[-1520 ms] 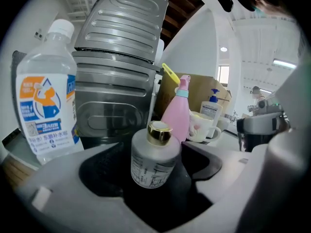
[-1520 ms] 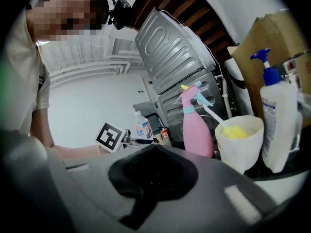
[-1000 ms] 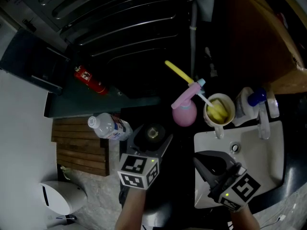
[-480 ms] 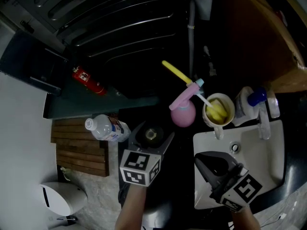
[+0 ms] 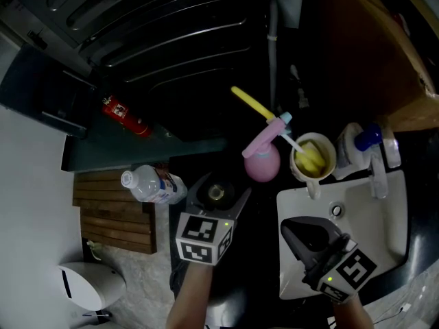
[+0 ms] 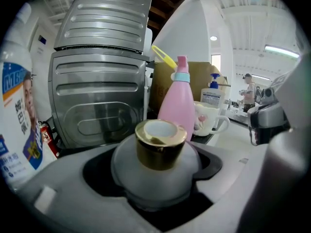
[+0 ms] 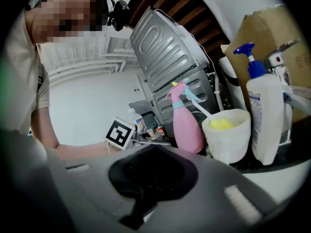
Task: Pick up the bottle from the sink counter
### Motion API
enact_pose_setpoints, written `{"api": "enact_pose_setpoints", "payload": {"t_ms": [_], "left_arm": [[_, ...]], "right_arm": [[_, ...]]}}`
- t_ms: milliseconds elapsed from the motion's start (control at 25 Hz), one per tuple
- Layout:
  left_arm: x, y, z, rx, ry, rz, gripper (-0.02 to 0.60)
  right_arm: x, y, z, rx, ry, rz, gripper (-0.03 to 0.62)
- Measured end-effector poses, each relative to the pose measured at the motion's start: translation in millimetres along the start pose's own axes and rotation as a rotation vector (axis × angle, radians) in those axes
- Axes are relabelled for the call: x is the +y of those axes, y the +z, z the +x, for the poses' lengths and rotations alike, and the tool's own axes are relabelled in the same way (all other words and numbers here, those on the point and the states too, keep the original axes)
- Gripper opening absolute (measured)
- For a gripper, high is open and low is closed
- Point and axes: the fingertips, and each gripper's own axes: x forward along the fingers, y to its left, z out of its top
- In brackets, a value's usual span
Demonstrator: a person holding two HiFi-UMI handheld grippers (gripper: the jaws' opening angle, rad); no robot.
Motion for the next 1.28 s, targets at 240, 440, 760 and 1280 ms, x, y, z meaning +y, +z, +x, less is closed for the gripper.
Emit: {"api": "enact_pose_setpoints", "payload": {"t_ms": [240,440,760,1280], "left_arm": [[0.3,0.6,-0.7,-0.007,0.003,0.014,0.36],[-2.7,1.1,-5.9,-0.028,-0.021,-0.005,0.359],[-8.5,4.2,-23.0,-0.075,-0.049,-0.039,0.357],[-23.8,25.1,-74.6,-0.191,-0.095,-0.061,0.357]], "right_arm": [[0.0,-4.4,-0.5,0.012,-0.009,-0.006,0.003],[0.9,-6.9,-2.7,0.017,-0.013,-0.009,0.003],[8.5,-6.2,-4.7,0.022,-0.023,-0.039,0.003],[36.2,7.1,-11.4,-0.016,-0.06,-0.107,0.003]]}}
